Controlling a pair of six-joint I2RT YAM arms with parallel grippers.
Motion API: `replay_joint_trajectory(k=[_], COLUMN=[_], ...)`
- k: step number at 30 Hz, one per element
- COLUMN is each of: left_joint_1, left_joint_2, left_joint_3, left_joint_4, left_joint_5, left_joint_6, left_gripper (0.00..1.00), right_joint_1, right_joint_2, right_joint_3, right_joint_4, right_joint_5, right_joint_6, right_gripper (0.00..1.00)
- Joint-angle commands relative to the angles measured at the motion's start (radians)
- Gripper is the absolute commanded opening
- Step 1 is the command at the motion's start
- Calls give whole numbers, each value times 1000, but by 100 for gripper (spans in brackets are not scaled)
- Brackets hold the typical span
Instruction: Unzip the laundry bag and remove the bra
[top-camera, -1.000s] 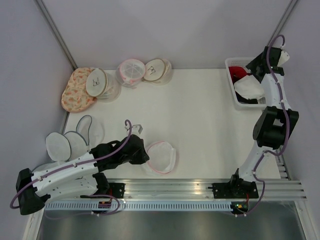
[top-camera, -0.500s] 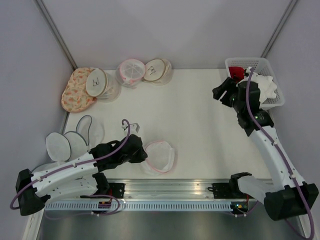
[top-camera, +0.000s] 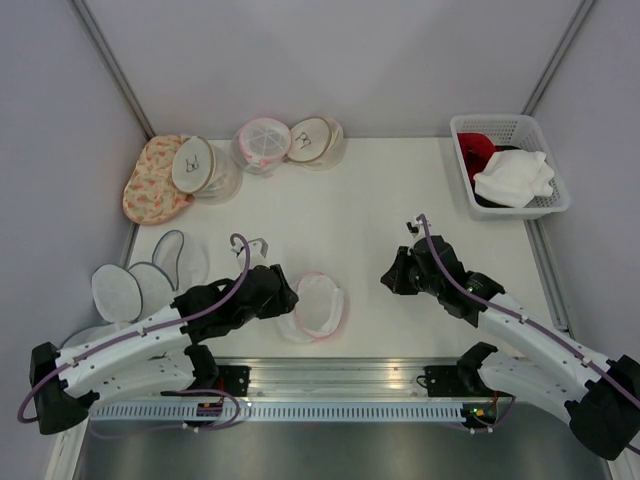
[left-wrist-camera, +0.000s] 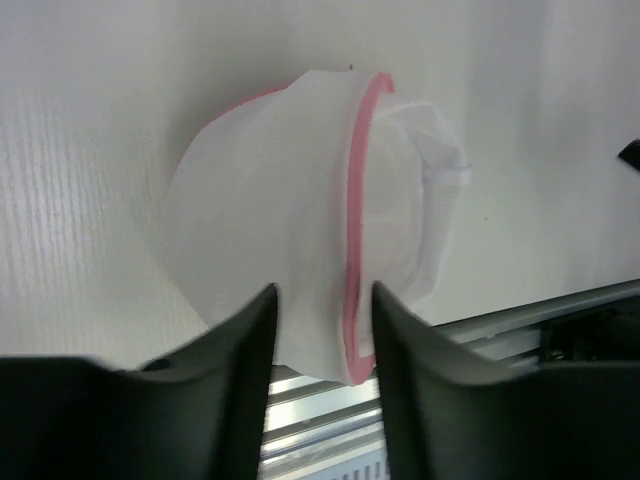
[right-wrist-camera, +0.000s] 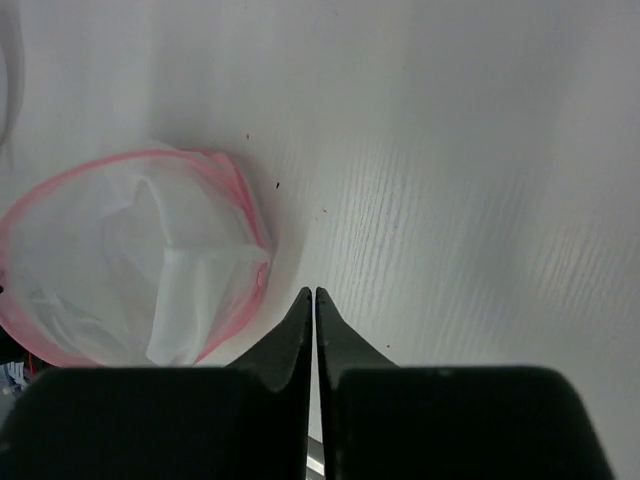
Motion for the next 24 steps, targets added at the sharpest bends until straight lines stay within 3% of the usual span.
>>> replay_joint_trajectory(k=[1, 2, 4, 5, 9, 12, 18, 24], left_joint_1=[5, 5, 5, 3, 3, 2, 5, 6], left_joint_2=[-35, -58, -74, -75, 9, 125, 216, 271], left_joint_3=[62, 70, 82, 87, 123, 208, 288, 367], left_joint_4=[-21, -19, 55, 91, 319, 332, 251, 208], left_joint_5=[-82, -93, -94, -64, 135, 188, -8, 45], left_joint_6=[-64, -82, -59, 0, 164, 212, 250, 336], left_gripper=[57, 71, 92, 94, 95, 94, 100, 100], right_joint_1=[8, 8, 8, 8, 8, 8, 8, 8], right_joint_2=[-56, -65, -90, -96, -104, -125, -173, -251], right_joint_3=[-28, -34, -30, -19, 26, 61, 124, 105], right_joint_4=[13, 8, -16, -25, -81, -134, -263, -248], right_joint_5=[-2, -2, 6, 7, 14, 70, 136, 69], right_joint_6=[30, 27, 23, 14, -8, -20, -65, -75], right_gripper=[8, 20, 24, 30, 33, 41, 59, 76])
